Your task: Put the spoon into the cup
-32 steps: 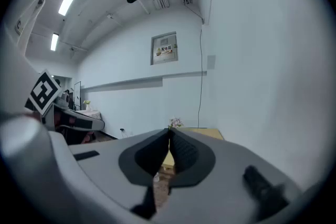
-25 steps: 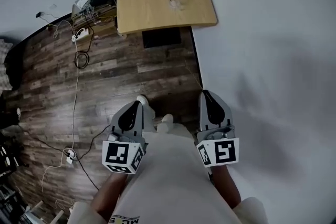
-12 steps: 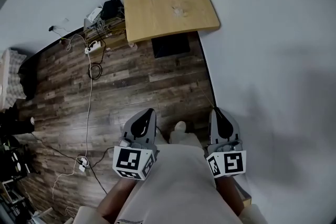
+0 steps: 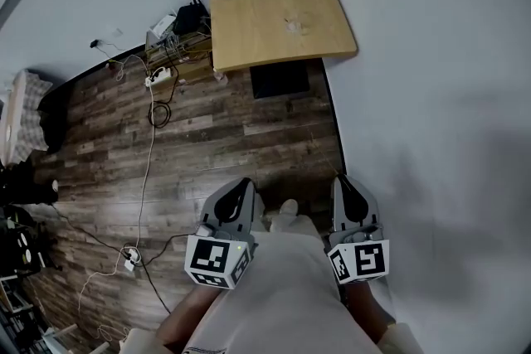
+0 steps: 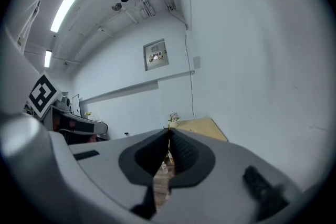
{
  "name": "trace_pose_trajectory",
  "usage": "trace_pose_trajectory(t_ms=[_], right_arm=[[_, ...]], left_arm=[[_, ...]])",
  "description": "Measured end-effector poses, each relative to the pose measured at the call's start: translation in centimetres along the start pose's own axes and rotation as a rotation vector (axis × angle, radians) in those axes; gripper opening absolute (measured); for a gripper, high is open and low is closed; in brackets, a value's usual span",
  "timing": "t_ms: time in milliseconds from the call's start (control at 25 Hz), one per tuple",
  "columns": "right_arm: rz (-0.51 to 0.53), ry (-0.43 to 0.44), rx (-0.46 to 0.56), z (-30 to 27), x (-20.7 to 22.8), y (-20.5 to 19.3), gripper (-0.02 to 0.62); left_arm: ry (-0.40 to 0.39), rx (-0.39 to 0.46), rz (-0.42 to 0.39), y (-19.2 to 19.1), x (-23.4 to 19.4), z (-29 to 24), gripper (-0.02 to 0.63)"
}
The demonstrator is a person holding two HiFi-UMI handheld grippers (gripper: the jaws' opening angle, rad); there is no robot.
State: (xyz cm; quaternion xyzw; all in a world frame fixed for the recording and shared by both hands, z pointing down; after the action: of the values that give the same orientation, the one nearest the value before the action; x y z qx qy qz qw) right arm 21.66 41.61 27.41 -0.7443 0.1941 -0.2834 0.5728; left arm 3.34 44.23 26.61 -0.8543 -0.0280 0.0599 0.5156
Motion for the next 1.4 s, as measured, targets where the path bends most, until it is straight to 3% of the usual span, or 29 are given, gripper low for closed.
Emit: trace_pose_trajectory(t_ms=[280,520,1000,1400], right_arm=[[0.010,-0.001,-0.003,-3.1,1.4,0.3,0.032],[0.026,-0.004,-0.034,-9.4,4.1,0.7,0.032],[0.041,-0.129,-0.069,-27.7,12.4,7.1,0.032],[0.005,-0.210,-0.088,-39.4,17.6,10.0,0.032]], left_arm=[[-0.009,0.004,0.021,0.6,-1.4,-3.5,0.011],[-0.049,0.012,0.040,2.8,-4.1,-10.6,0.011],[-0.159,-0.014,0.033,13.9,-12.5,-29.9,0.011],[-0.265,-0.060,-0.001,18.4,-16.9,-40.7,0.011]])
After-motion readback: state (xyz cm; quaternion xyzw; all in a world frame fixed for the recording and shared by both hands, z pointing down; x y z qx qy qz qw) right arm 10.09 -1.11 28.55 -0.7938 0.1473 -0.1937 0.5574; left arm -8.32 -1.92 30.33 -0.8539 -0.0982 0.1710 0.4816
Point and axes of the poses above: the fingertips, and each gripper's own axes: z backward along the fingers, x to its right, y out of its top, the point moved 2 cm from there along z, backward along the fingers, and after that the axes turned 11 degrees about y, right-handed, at the moved point
